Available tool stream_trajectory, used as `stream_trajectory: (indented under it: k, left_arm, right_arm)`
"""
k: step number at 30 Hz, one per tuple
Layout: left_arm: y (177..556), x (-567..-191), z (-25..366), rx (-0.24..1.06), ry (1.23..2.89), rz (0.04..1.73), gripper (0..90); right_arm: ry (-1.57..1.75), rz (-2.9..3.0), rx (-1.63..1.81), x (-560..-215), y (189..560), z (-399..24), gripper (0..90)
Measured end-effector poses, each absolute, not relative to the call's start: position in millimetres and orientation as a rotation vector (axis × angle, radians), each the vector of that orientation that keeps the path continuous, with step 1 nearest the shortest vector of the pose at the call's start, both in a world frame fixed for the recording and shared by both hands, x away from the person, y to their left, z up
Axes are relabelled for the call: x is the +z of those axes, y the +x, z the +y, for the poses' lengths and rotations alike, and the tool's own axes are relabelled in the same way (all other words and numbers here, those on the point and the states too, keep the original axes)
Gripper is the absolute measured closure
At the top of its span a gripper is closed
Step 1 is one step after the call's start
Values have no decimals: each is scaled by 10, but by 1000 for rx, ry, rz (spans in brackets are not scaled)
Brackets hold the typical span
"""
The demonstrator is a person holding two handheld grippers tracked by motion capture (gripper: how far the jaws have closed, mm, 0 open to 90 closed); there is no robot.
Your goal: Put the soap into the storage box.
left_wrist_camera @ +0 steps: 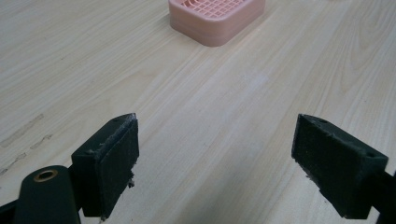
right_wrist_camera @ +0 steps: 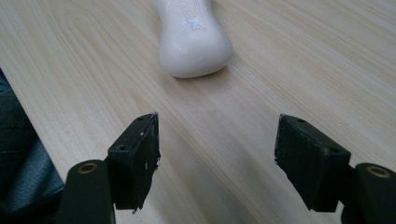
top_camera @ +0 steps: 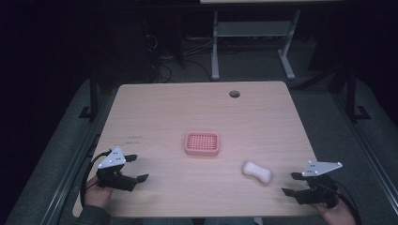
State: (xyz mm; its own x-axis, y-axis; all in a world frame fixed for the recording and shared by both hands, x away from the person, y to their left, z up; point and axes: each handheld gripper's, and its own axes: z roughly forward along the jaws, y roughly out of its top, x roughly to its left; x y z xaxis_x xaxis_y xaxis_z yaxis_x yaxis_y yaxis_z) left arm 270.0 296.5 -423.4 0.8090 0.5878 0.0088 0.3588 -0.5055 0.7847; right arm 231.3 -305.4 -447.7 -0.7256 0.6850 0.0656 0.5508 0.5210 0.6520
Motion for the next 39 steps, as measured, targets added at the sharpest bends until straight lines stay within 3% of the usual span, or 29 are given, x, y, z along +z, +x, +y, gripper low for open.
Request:
stream_trajectory:
  k: [39]
  left_arm:
    - [2695,-4238,2970,350,2152,700,148]
  right_arm:
    - [905,2660,908,-4335,2545,-2701,294]
